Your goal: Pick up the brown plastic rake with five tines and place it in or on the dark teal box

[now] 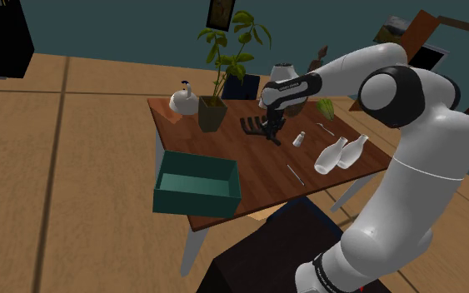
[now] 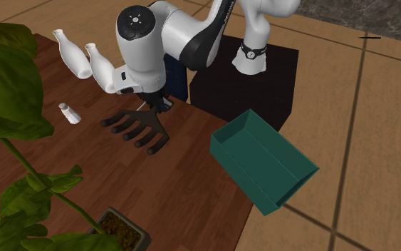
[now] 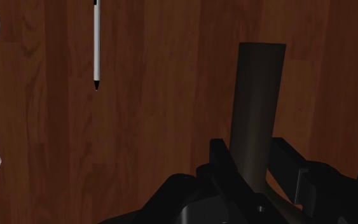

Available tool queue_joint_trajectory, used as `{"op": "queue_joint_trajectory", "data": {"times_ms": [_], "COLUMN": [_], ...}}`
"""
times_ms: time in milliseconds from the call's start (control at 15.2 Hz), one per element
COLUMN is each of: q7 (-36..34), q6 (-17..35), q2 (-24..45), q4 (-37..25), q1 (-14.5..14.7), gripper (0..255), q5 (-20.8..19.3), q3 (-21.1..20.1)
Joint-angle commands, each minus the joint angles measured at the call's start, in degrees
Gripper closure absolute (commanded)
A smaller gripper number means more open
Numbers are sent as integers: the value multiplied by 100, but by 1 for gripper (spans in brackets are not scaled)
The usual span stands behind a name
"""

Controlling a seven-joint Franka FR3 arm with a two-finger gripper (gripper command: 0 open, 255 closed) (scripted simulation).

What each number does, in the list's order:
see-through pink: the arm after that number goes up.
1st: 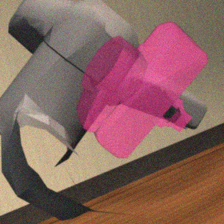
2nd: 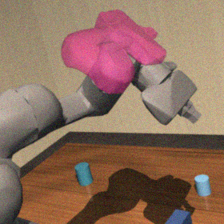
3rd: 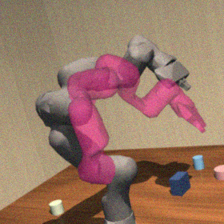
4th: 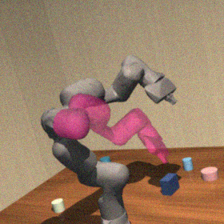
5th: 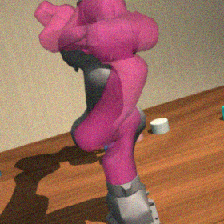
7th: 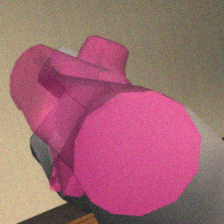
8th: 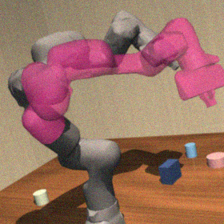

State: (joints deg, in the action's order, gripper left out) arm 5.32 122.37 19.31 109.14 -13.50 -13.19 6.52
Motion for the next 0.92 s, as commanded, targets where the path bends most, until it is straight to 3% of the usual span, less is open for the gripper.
{"op": "queue_joint_trajectory", "data": {"times_ms": [0, 858], "q7": [12, -1491], "q6": [-120, -202], "q2": [-101, -952], "q4": [-20, 1063], "q1": [12, 936], "gripper": [255, 255], "q5": [4, 2], "q3": [-5, -589]}}
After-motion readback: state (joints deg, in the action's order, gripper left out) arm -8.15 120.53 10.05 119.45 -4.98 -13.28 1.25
